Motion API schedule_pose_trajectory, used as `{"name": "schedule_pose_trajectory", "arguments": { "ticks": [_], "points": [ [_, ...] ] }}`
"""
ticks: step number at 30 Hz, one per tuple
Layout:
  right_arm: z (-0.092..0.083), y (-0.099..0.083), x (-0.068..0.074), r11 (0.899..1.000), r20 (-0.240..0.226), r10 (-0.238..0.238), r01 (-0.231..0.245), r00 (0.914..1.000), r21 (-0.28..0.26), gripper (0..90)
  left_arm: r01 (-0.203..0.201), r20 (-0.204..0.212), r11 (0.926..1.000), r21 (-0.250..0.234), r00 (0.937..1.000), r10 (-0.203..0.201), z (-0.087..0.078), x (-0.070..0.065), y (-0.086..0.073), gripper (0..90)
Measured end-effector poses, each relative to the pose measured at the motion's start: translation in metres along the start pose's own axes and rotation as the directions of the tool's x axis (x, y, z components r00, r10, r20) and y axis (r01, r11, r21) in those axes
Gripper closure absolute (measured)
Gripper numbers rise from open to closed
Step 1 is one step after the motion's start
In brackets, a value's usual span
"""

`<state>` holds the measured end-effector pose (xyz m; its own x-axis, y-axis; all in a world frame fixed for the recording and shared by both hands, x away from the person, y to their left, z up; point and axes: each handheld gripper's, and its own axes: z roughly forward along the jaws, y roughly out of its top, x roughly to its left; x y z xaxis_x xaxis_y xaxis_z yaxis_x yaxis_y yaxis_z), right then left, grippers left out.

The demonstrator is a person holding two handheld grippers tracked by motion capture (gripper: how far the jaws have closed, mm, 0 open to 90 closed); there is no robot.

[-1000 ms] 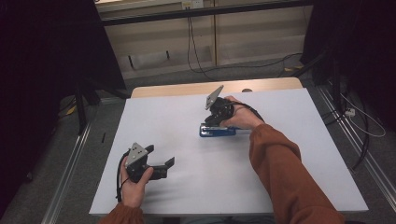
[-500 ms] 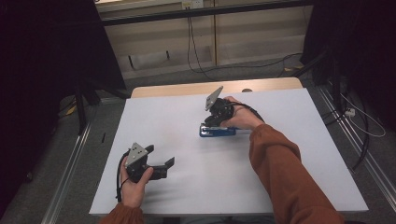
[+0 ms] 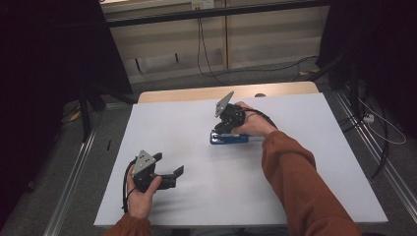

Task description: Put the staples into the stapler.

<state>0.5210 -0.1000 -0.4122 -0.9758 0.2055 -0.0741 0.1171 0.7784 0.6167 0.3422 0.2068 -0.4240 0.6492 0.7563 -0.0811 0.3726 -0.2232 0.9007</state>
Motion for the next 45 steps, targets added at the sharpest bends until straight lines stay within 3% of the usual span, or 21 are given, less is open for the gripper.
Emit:
{"name": "schedule_pose_trajectory", "arguments": {
  "ticks": [18, 31, 35, 36, 37, 41, 45],
  "points": [
    [0.002, 0.003, 0.001, 1.000, 0.008, 0.009, -0.009, 0.9999, -0.006, 79.0, 0.001, -0.001, 1.0000, -0.002, 1.0000, -0.001, 0.000, 0.000, 0.000, 4.3],
    [0.002, 0.001, 0.000, 0.999, 0.024, 0.041, -0.040, 0.9989, -0.011, 73.4, 0.002, -0.001, 1.0000, 0.000, 1.0000, -0.002, 0.000, 0.000, 0.000, 4.3],
    [0.001, 0.002, 0.001, 0.998, 0.030, 0.055, -0.054, 0.9981, -0.016, 69.4, 0.002, -0.002, 1.0000, 0.000, 1.0000, -0.002, 0.000, 0.000, 0.000, 4.3],
    [0.000, 0.002, 0.001, 0.997, 0.046, 0.076, -0.075, 0.9961, -0.020, 62.0, 0.000, -0.002, 1.0000, 0.001, 1.0000, 0.000, 0.001, 0.000, 0.000, 4.3],
    [0.000, 0.002, 0.001, 0.997, 0.046, 0.076, -0.075, 0.9961, -0.020, 62.0, -0.001, -0.003, 1.0000, 0.002, 1.0000, 0.001, 0.000, 0.000, 0.000, 4.3],
    [-0.004, -0.004, 0.000, 0.989, 0.097, 0.145, -0.141, 0.9847, -0.045, 48.6, -0.001, -0.003, 1.0000, 0.003, 1.0000, 0.001, 0.001, 0.000, 0.000, 4.3],
    [-0.008, -0.009, -0.001, 0.981, 0.107, 0.191, -0.185, 0.9757, -0.062, 43.2, 0.004, -0.003, 1.0000, 0.004, 1.0000, -0.004, 0.001, 0.000, 0.000, 4.3]
  ]
}}
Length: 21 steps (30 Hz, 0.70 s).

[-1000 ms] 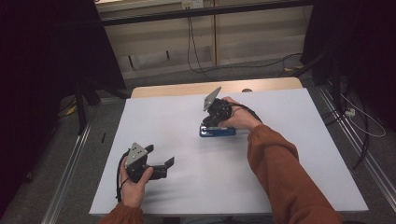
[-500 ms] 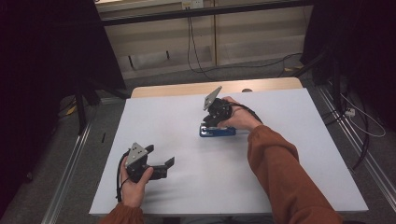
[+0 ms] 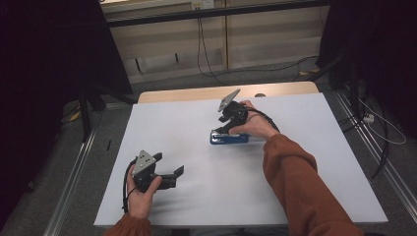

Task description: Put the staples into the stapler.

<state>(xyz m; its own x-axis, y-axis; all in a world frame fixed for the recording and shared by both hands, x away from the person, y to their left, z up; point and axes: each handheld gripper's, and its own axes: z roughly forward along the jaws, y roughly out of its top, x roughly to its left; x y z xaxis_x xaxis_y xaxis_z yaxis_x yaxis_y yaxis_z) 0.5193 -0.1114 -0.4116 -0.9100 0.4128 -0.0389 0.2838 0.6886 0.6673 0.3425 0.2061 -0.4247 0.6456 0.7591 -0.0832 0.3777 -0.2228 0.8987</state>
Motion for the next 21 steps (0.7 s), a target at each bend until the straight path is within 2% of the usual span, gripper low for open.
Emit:
{"name": "schedule_pose_trajectory", "arguments": {
  "ticks": [3, 10, 13, 15, 17, 19, 20, 21],
  "points": [
    [-0.003, -0.004, -0.001, 1.000, 0.015, 0.026, -0.026, 0.9996, -0.006, 40.9, 0.002, -0.002, 1.0000, 0.002, 1.0000, -0.002, 0.000, 0.000, 0.000, 4.3],
    [-0.012, -0.010, 0.002, 0.990, 0.054, 0.130, -0.127, 0.9900, -0.057, 19.8, -0.005, -0.001, 1.0000, 0.003, 1.0000, 0.005, 0.000, 0.000, 0.000, 4.3],
    [-0.015, -0.013, 0.003, 0.988, 0.059, 0.139, -0.134, 0.9886, -0.081, 17.1, -0.004, -0.002, 1.0000, 0.003, 1.0000, 0.004, 0.000, 0.000, 0.000, 4.3],
    [-0.018, -0.016, 0.005, 0.988, 0.091, 0.142, -0.134, 0.9857, -0.082, 14.4, 0.001, -0.002, 1.0000, 0.003, 1.0000, -0.001, 0.000, 0.000, 0.000, 4.3],
    [-0.020, -0.020, 0.007, 0.986, 0.097, 0.153, -0.144, 0.9836, -0.087, 14.4, 0.001, -0.003, 1.0000, 0.003, 1.0000, -0.001, 0.000, 0.000, 0.000, 4.3],
    [-0.023, -0.024, 0.009, 0.982, 0.108, 0.174, -0.164, 0.9788, -0.096, 11.2, 0.000, -0.003, 1.0000, 0.003, 1.0000, 0.000, 0.000, 0.000, 0.000, 4.3],
    [-0.026, -0.028, 0.010, 0.975, 0.117, 0.208, -0.196, 0.9712, -0.106, 9.3, 0.002, -0.004, 1.0000, 0.003, 1.0000, -0.002, 0.000, 0.000, 0.000, 4.3],
    [-0.026, -0.028, 0.010, 0.975, 0.117, 0.208, -0.196, 0.9712, -0.106, 9.3, 0.000, -0.002, 1.0000, 0.003, 1.0000, 0.000, 0.000, 0.000, 0.000, 4.3]
  ]
}}
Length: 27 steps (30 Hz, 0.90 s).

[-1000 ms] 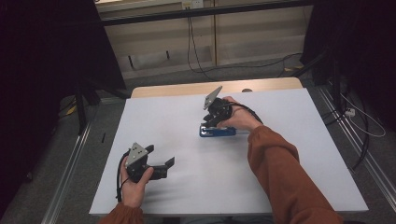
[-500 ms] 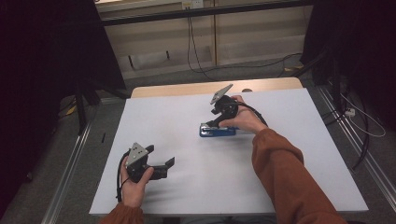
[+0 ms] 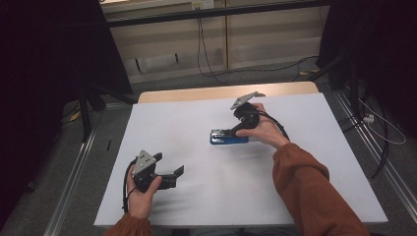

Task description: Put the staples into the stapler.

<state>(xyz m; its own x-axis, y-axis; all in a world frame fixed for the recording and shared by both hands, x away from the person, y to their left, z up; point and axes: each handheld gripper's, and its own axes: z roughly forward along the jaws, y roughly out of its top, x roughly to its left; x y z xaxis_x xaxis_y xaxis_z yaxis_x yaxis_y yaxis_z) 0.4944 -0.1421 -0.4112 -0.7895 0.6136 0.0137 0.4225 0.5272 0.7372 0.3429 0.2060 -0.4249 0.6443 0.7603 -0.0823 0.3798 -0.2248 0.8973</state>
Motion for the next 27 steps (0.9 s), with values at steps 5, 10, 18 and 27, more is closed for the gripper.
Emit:
{"name": "schedule_pose_trajectory", "arguments": {
  "ticks": [5, 10, 18, 27],
  "points": [
    [-0.010, -0.008, 0.001, 0.998, 0.042, 0.041, -0.040, 0.9983, -0.039, 9.1, -0.004, 0.002, 1.0000, 0.003, 1.0000, 0.004, 0.000, 0.000, 0.000, 4.3],
    [-0.022, -0.014, 0.003, 0.995, 0.083, 0.067, -0.060, 0.9943, -0.085, 7.9, -0.006, 0.003, 1.0000, 0.005, 1.0000, 0.006, 0.002, -0.001, 0.000, 4.3],
    [-0.036, -0.027, 0.003, 0.987, 0.124, 0.114, -0.097, 0.9857, -0.131, 5.7, -0.006, 0.001, 1.0000, 0.003, 1.0000, 0.006, 0.001, 0.000, 0.000, 4.3],
    [-0.051, -0.048, 0.008, 0.979, 0.182, 0.170, -0.144, 0.9685, -0.147, 8.2, -0.008, 0.005, 0.9999, 0.013, 1.0000, 0.008, 0.002, -0.002, 0.000, 4.3]
  ]
}}
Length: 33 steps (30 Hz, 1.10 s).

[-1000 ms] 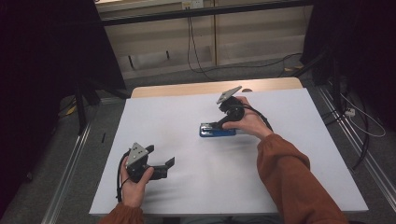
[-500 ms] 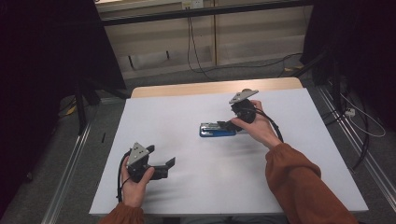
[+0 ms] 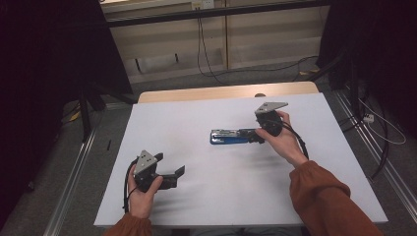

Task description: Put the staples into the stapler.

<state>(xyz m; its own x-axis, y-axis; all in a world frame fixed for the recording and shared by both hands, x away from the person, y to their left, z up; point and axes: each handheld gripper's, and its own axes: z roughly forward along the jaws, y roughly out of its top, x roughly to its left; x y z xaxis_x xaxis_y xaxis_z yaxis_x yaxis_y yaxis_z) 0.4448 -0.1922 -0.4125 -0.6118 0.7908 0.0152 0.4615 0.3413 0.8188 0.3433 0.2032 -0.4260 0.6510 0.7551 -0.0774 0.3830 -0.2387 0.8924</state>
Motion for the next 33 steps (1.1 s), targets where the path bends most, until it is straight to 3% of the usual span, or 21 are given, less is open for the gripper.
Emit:
{"name": "schedule_pose_trajectory", "arguments": {
  "ticks": [5, 20, 29, 33],
  "points": [
    [-0.010, -0.012, 0.001, 0.999, 0.050, 0.020, -0.018, 0.9986, -0.029, 8.3, -0.004, -0.002, 1.0000, 0.000, 1.0000, 0.004, 0.000, 0.000, 0.000, 4.3],
    [-0.036, -0.039, -0.005, 0.994, 0.109, 0.060, -0.049, 0.9922, -0.098, 7.8, 0.024, -0.018, 0.9997, -0.001, 0.9995, -0.024, -0.001, 0.005, -0.003, 4.3],
    [-0.042, -0.051, -0.004, 0.990, 0.114, 0.083, -0.068, 0.9900, -0.125, 6.9, 0.029, -0.012, 0.9995, -0.015, 0.9995, -0.029, -0.003, 0.005, -0.002, 4.3],
    [-0.050, -0.053, -0.006, 0.987, 0.114, 0.088, -0.071, 0.9895, -0.147, 5.7, 0.013, -0.010, 0.9998, -0.016, 0.9999, -0.013, -0.005, 0.003, 0.000, 4.3]
  ]
}}
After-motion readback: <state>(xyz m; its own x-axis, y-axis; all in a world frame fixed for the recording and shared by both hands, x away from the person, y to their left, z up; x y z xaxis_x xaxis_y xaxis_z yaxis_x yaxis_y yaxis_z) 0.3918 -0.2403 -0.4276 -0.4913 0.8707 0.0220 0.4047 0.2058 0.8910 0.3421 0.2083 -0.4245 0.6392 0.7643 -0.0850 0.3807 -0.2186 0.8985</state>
